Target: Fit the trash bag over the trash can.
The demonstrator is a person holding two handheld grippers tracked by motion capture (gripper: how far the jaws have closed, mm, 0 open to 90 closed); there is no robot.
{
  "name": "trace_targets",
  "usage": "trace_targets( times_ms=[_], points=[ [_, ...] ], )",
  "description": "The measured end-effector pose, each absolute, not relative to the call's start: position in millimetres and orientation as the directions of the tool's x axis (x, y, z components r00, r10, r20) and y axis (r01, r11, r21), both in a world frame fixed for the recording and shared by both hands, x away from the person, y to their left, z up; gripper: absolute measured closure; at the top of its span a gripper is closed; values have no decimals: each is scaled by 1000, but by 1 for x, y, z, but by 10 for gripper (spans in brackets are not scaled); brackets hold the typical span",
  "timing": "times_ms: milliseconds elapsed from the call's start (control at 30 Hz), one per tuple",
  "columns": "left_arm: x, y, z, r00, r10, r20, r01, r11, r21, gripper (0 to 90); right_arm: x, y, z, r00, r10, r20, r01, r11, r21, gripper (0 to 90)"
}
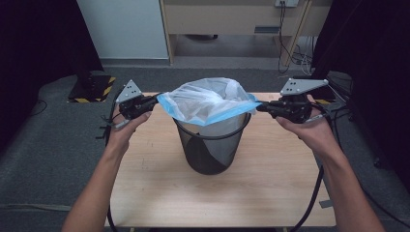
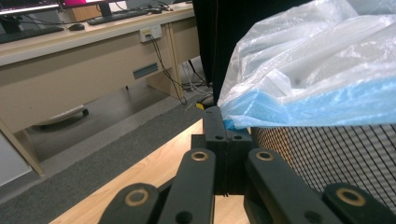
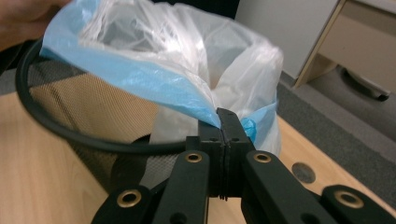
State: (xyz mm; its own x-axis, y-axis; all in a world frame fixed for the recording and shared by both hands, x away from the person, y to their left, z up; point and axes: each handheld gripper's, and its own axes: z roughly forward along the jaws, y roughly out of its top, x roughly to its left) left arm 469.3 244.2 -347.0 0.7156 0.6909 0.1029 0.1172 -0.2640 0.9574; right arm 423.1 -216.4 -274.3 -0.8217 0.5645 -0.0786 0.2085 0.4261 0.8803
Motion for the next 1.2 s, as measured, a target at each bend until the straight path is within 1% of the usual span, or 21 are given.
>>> trace_targets(
  times_ms=[267, 433, 600, 700, 767, 900, 1033, 1200],
  points=[
    [452, 235, -356, 731, 666, 149, 96, -316, 944, 900, 406, -216, -295, -846, 528, -70, 224, 471, 853, 900],
    [446, 225, -360, 739, 656, 157, 93, -330, 939, 900, 397, -213, -313, -862, 503, -65, 226, 496, 838, 900],
    [444, 221, -361, 734, 662, 152, 98, -325, 941, 900, 395, -204, -333, -876, 479, -53, 232, 517, 824, 900],
    [439, 220, -359, 733, 661, 160, 92, -329, 940, 900, 398, -199, -348, -876, 479, -47, 251, 539, 804, 900],
    [436, 220, -358, 735, 658, 164, 83, -327, 941, 900, 399, -197, -353, -877, 479, -38, 254, 530, 809, 900],
    [434, 215, -368, 741, 650, 170, 94, -350, 932, 900, 395, -196, -350, -882, 469, -44, 230, 511, 829, 900],
    [435, 211, -379, 739, 656, 155, 112, -346, 932, 900, 390, -193, -346, -893, 445, -60, 194, 503, 842, 900],
    [439, 207, -389, 714, 687, 133, 140, -326, 935, 900, 390, -184, -352, -913, 400, -78, 171, 550, 818, 900]
  ],
)
